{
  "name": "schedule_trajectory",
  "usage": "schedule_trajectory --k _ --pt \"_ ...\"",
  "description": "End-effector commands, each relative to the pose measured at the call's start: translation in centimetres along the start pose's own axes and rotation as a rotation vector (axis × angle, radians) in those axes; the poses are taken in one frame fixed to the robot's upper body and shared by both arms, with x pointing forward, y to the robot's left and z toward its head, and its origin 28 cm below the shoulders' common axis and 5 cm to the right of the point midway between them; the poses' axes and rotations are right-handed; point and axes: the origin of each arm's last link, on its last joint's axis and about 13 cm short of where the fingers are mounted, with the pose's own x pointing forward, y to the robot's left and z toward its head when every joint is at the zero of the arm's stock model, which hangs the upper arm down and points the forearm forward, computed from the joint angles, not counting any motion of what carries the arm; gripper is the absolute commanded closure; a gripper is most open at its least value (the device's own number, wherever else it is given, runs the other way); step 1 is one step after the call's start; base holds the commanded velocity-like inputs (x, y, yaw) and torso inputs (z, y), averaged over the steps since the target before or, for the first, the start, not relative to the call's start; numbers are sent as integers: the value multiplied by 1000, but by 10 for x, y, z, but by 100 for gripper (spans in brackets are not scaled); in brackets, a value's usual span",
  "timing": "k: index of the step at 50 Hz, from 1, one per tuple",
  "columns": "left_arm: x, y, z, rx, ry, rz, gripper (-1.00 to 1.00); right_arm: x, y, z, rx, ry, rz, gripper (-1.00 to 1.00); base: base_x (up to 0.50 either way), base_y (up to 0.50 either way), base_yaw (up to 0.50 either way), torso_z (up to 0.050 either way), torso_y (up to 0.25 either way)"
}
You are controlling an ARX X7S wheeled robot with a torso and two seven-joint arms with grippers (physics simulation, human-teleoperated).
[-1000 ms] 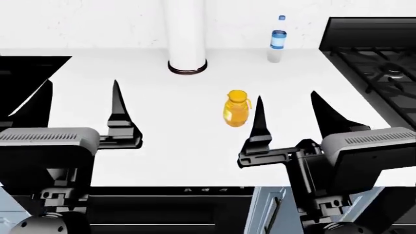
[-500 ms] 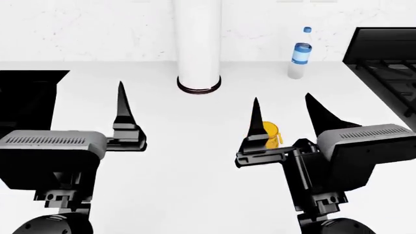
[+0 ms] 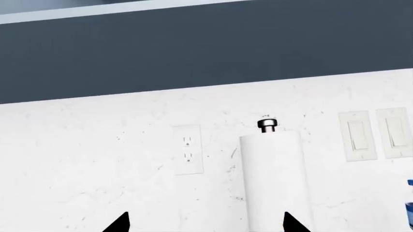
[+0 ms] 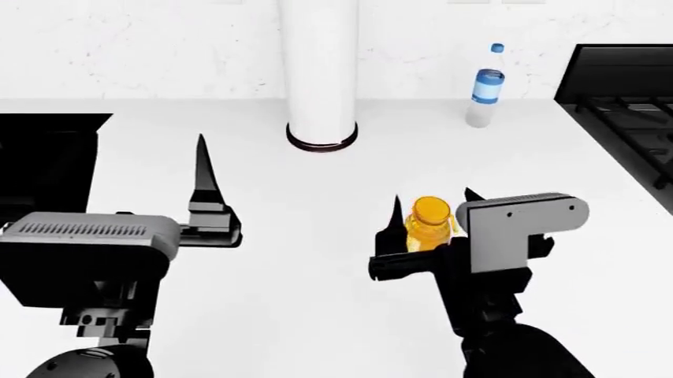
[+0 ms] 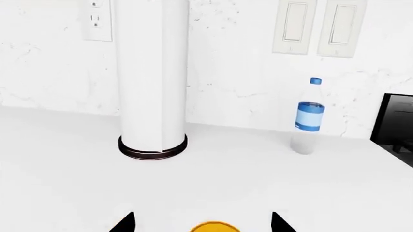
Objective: Pick the honey bottle and canned food from the counter and place them in the cabinets closest to them.
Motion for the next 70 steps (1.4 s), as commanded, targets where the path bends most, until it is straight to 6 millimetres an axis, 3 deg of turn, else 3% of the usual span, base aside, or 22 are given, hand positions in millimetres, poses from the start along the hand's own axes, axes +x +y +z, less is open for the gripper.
schedule_trajectory --k 1,30,55,56,70 --pt "0 -1 0 3 1 -6 -100 7 0 -8 -10 75 -11 -100 0 0 0 0 0" --pt "-1 -1 -1 11 -3 -15 -100 29 -4 -34 20 180 -28 -100 0 0 0 0 0" --pt "-2 -3 0 12 -2 -22 -100 35 -6 -48 2 305 -62 -100 0 0 0 0 0" --pt "-2 -3 0 12 -2 -21 -100 34 -6 -47 3 304 -66 100 0 0 0 0 0" --pt "-2 -2 -1 12 0 -17 -100 31 -8 -41 14 276 -80 100 0 0 0 0 0"
